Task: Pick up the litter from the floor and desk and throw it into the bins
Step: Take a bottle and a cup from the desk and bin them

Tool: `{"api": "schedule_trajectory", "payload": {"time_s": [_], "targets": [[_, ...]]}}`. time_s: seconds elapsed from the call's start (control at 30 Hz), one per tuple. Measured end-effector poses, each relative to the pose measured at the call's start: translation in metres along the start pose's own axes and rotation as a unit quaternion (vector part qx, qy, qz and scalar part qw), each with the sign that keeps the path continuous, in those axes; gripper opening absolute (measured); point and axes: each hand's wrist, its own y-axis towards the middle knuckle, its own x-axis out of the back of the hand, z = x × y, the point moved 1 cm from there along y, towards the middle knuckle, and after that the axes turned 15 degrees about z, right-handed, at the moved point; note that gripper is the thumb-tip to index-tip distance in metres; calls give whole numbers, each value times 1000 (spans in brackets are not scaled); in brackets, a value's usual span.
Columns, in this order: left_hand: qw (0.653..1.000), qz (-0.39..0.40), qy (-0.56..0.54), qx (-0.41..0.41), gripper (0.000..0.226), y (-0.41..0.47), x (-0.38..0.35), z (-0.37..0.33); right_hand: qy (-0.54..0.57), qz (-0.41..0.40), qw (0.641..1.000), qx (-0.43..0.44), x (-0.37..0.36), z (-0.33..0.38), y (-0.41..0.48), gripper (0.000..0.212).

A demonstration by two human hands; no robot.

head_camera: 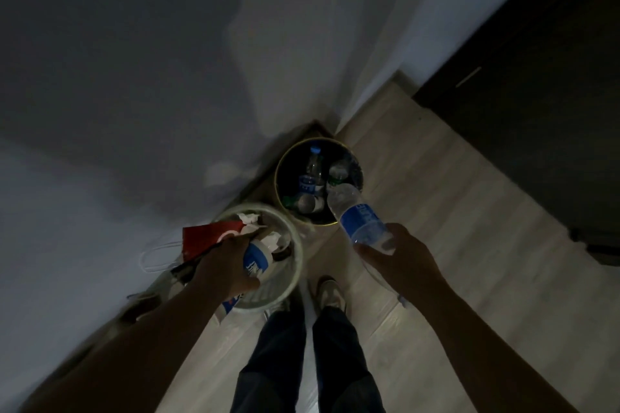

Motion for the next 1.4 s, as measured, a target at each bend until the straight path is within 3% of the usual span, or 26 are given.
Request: {"api": "schedule_trajectory", "payload": {"time_s": [0.23, 0.43, 0.7, 0.97, 1.07, 1.2, 1.27, 1.4], "targets": [[997, 17, 21, 70, 64, 91, -46, 33, -16, 17, 1000, -1, -14, -24, 84, 60], [993, 27, 51, 100, 78, 149, -73, 57, -21, 4, 1000, 1, -24, -26, 153, 54], [988, 46, 78, 122, 89, 205, -86, 82, -31, 23, 996, -77, -41, -23, 240, 43], [993, 10, 67, 100, 105, 211, -93, 76, -79, -10, 995, -63, -45, -15, 255, 61], [996, -29, 67, 57, 98, 198, -74, 61, -71, 8, 996, -62, -46, -10, 238, 75], [995, -35, 84, 42, 68, 173, -46, 42, -96, 0, 994, -49, -45, -7, 209, 45], [994, -23, 95, 40, 54, 153, -33, 35, -113, -4, 993, -38, -42, -1, 189, 45], [992, -11, 123, 36, 48, 104, -1, 16, -170, 0, 985, -17, -30, 20, 136, 53]]}}
